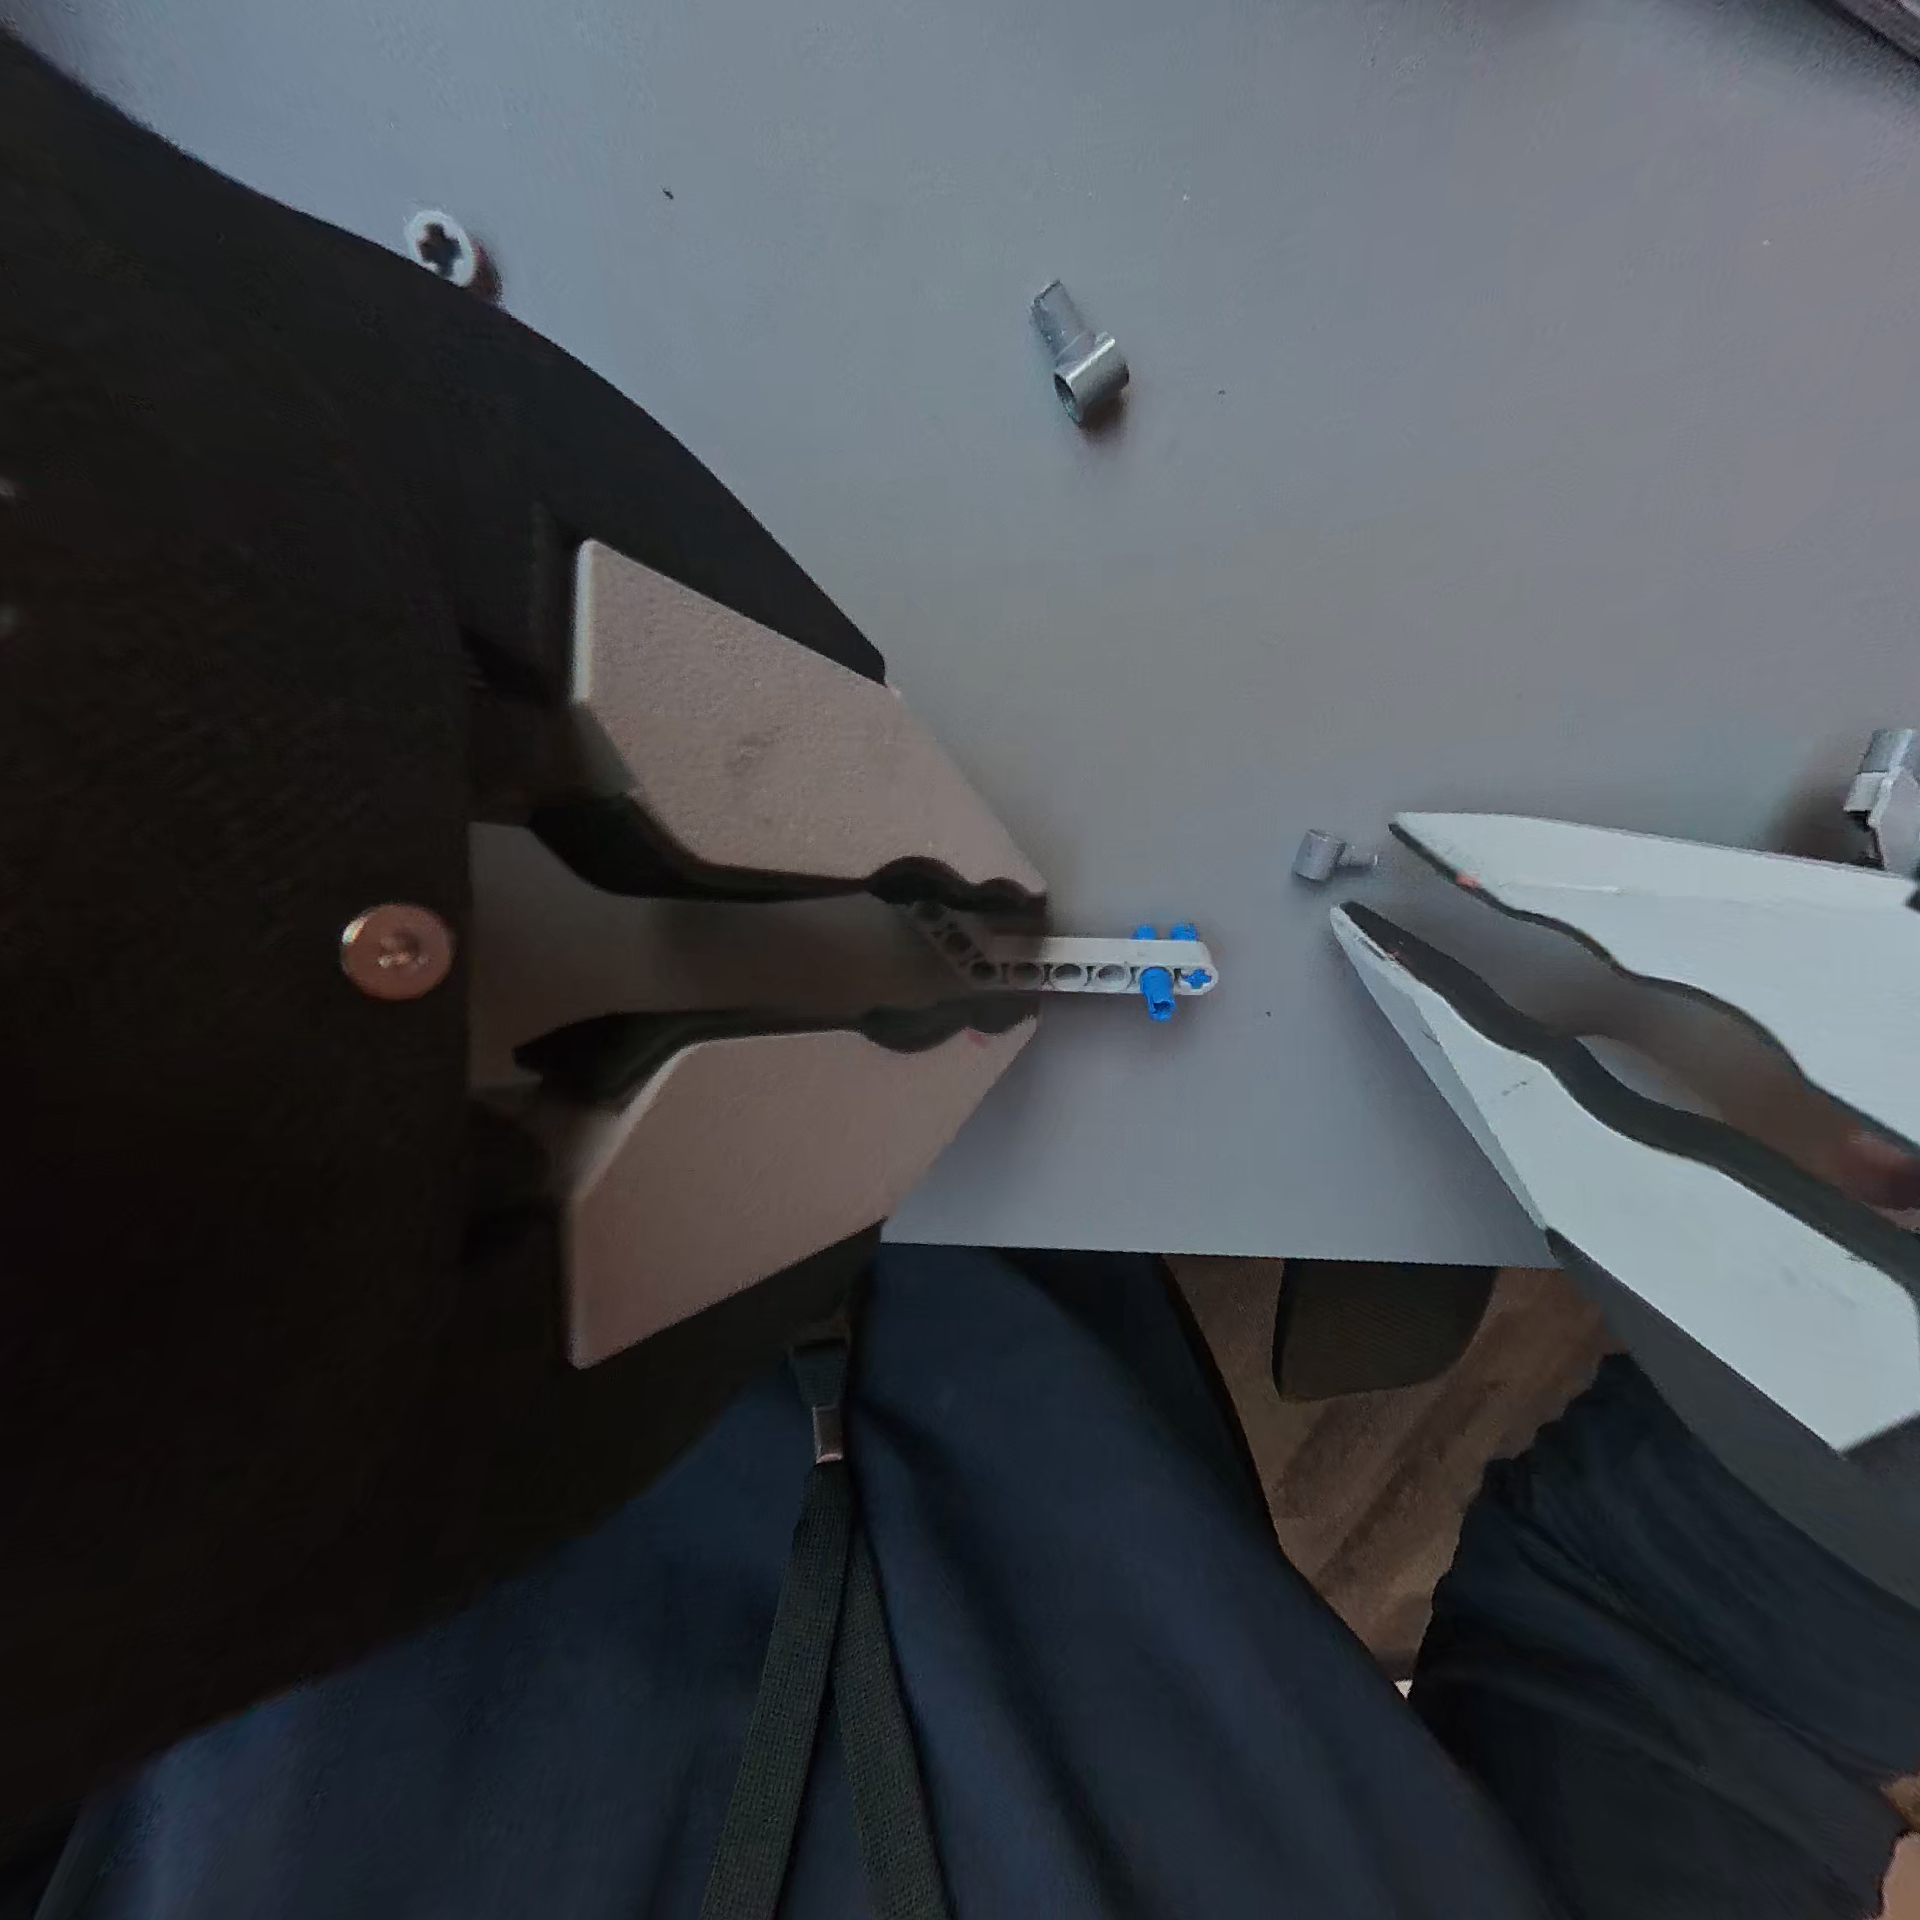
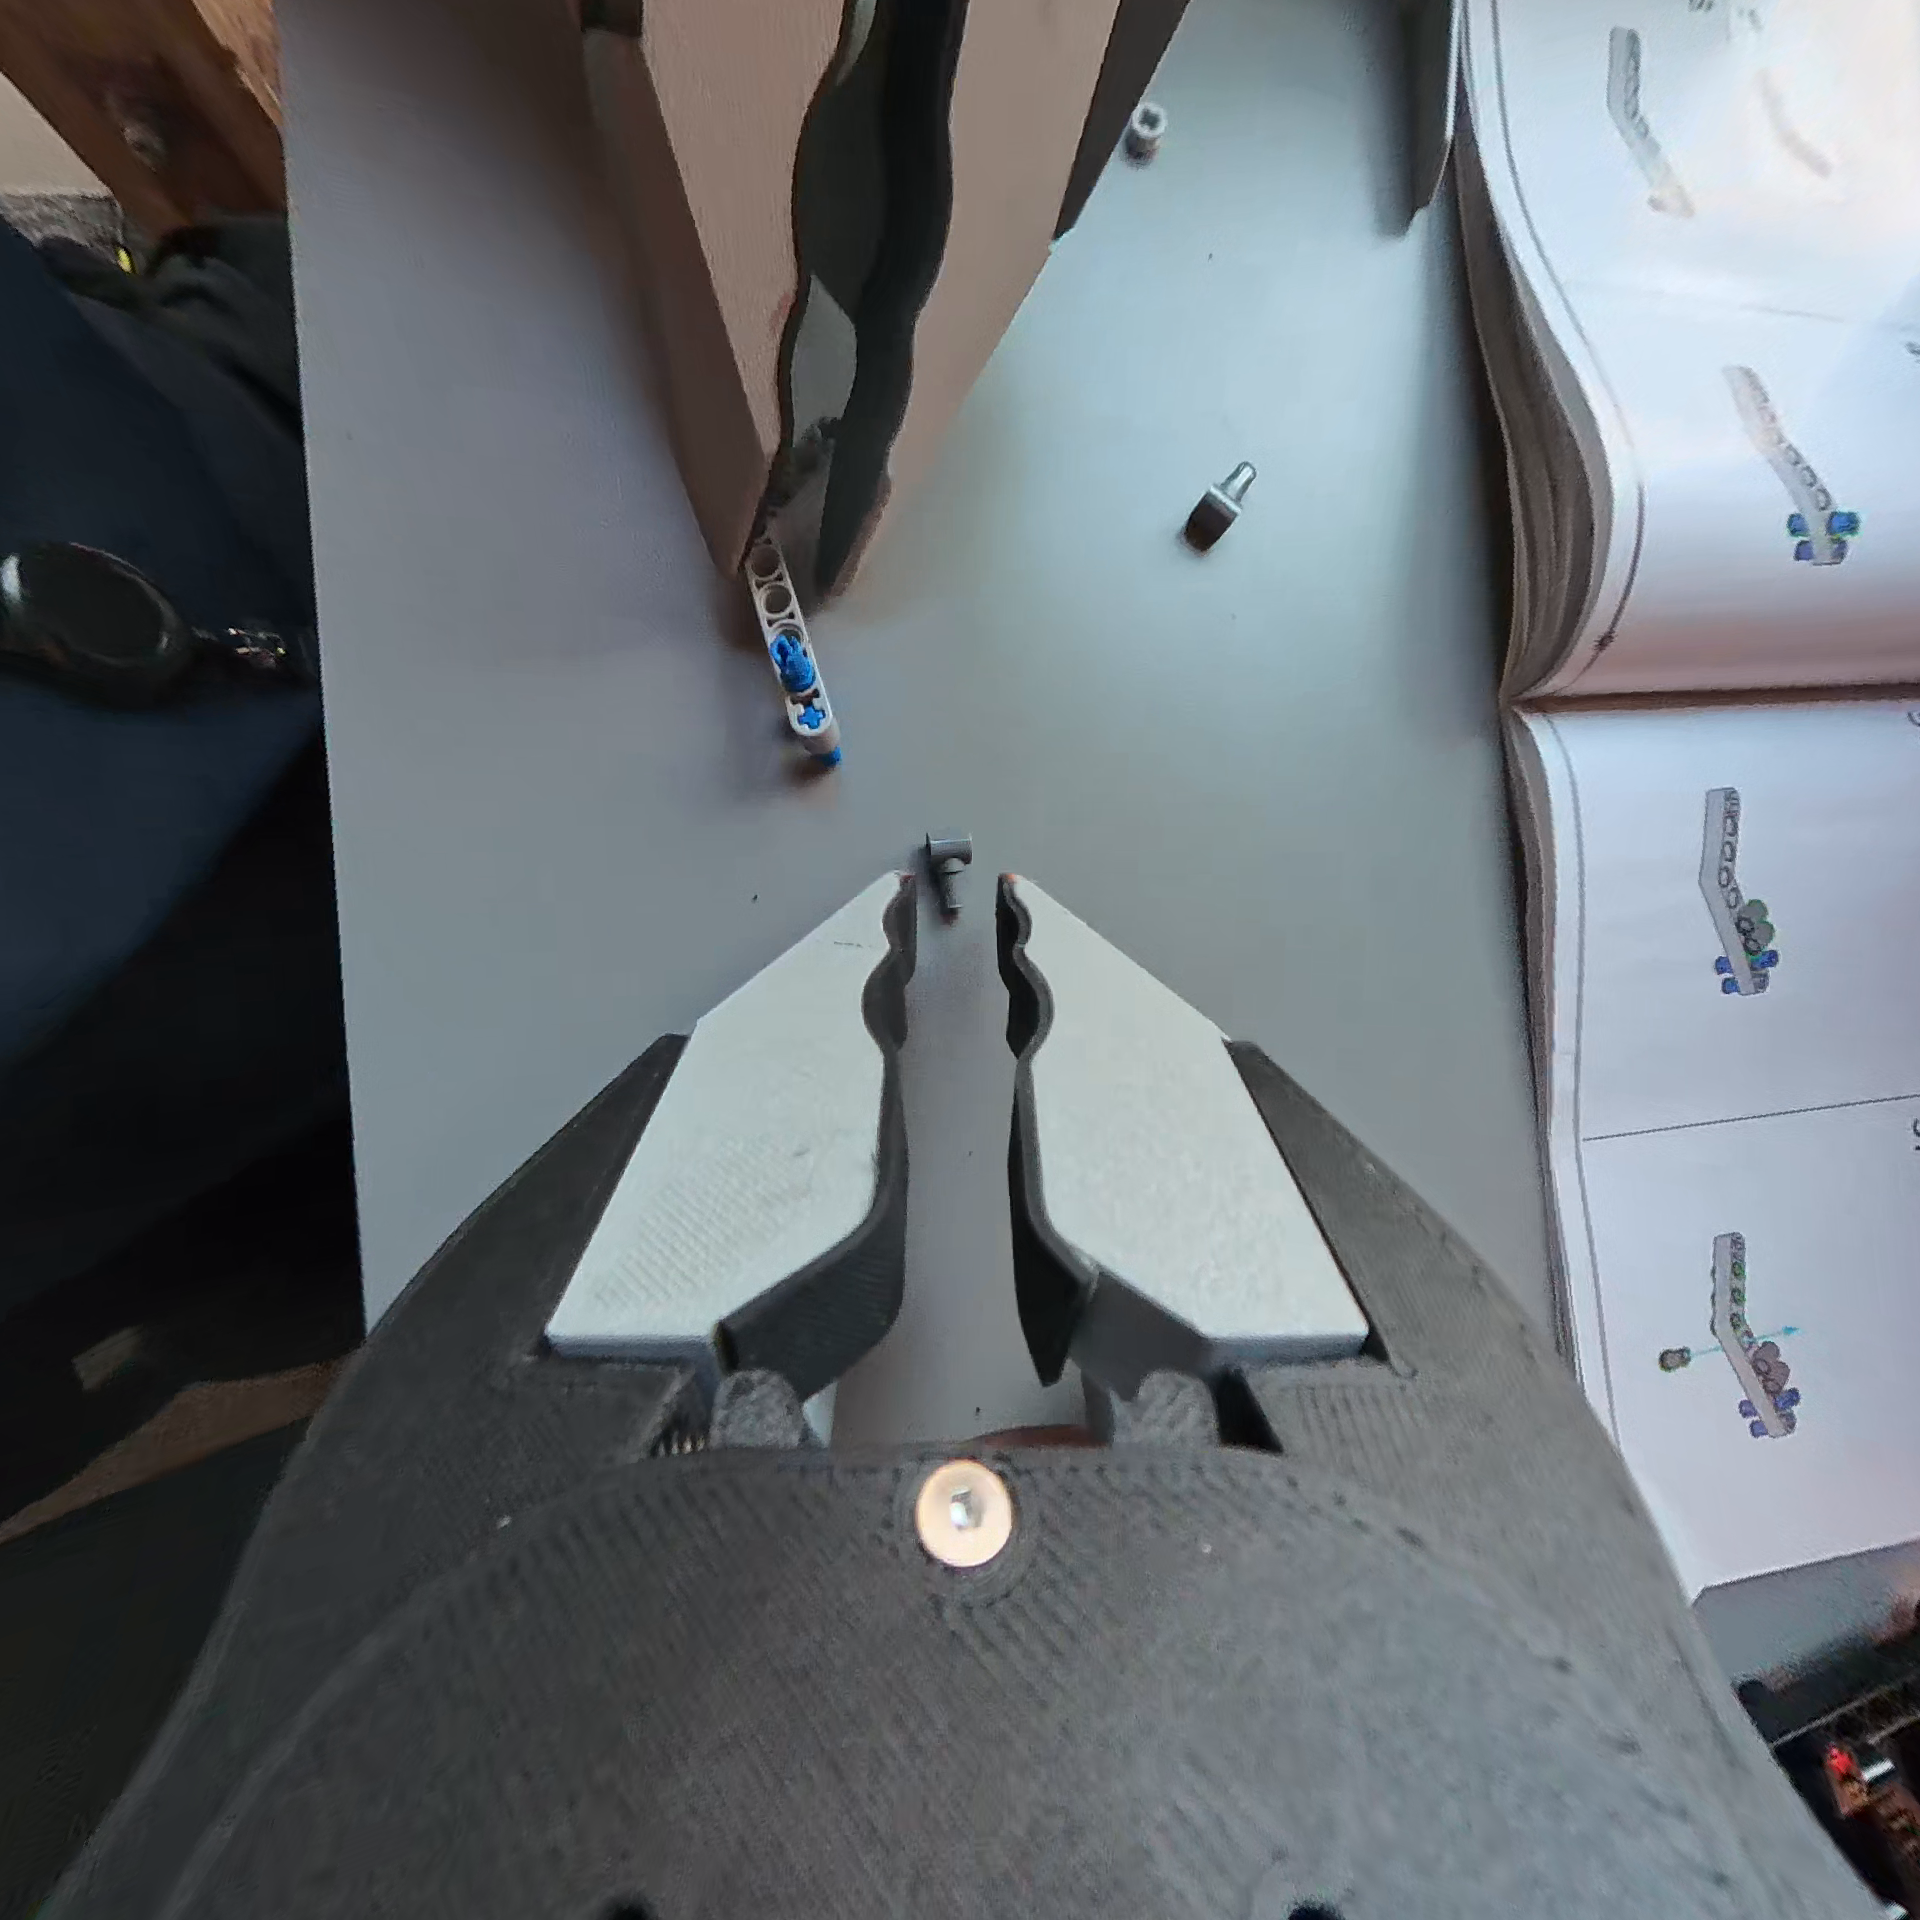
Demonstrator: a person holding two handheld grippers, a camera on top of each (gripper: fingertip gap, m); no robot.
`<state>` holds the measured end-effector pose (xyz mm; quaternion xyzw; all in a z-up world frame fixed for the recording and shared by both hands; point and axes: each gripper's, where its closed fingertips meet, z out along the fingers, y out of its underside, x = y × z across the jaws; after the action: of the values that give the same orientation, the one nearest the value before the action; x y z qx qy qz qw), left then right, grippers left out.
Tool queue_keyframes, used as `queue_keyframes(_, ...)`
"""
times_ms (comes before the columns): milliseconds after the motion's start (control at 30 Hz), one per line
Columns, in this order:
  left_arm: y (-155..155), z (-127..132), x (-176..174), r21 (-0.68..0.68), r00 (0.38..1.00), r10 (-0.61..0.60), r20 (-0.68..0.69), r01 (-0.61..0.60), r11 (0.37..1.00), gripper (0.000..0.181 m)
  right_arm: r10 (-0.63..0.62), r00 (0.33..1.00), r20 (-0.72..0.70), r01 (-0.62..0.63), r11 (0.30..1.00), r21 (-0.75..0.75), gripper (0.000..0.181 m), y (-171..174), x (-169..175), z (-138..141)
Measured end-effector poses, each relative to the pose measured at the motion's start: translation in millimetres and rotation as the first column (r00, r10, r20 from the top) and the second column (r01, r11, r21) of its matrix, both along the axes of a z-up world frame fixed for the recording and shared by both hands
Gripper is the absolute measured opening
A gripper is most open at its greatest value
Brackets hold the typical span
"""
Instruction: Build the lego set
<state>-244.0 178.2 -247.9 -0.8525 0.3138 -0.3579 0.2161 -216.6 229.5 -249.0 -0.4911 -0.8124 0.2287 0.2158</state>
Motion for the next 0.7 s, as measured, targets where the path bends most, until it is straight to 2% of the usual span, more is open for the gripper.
queue_keyframes(233,-0.2,1.8,-5.3,0.014,1.0,0.01,-0.026,-0.01,1.0,0.02,0.013,1.0,0.013,-0.013,1.0,0.007,0.004,-0.4,-2.4,-5.7)
queue_keyframes(400,3.0,15.7,-10.7,0.077,0.999,0.048,-0.024,-0.046,0.996,0.025,-0.01,1.0,-0.007,0.01,1.0,-0.019,0.001,0.0,-2.5,-3.4)
queue_keyframes(500,7.0,31.9,-5.9,0.195,0.996,0.086,-0.007,-0.083,0.977,0.024,-0.033,0.995,-0.091,0.02,0.991,-0.135,0.001,-8.9,-5.7,13.0)
queue_keyframes(633,12.8,44.0,7.7,0.393,0.99,0.142,-0.021,-0.122,0.911,0.024,-0.065,0.969,-0.239,-0.022,0.938,-0.345,0.0,-29.9,-13.4,40.9)
queue_keyframes(700,8.8,41.9,13.0,0.411,0.987,0.157,-0.024,-0.134,0.902,0.024,-0.088,0.943,-0.322,-0.048,0.918,-0.393,0.0,-33.9,-16.6,52.9)
